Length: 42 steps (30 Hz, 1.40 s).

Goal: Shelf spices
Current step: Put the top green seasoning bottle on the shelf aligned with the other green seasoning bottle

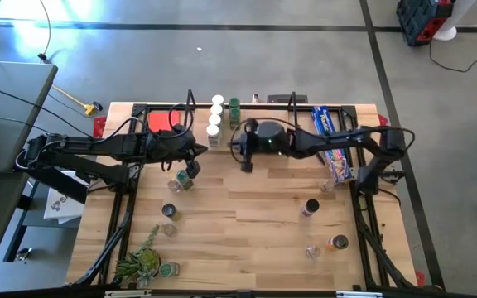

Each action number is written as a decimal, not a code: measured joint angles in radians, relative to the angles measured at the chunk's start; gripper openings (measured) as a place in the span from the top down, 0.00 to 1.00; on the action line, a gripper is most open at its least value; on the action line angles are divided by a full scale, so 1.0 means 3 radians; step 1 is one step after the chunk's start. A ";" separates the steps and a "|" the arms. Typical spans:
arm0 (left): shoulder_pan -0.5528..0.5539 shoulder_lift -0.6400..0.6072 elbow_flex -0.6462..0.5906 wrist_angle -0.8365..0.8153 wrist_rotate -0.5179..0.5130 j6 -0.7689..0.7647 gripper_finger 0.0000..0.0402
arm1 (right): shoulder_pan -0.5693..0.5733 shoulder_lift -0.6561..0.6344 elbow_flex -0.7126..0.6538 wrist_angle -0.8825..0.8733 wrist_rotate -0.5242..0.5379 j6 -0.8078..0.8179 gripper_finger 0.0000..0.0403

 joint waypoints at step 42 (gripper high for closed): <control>0.0107 0.1172 0.0532 -0.1766 0.1395 -0.0653 1.00 | 0.0270 -0.0132 -0.0076 -0.0244 -0.0277 -0.0136 0.96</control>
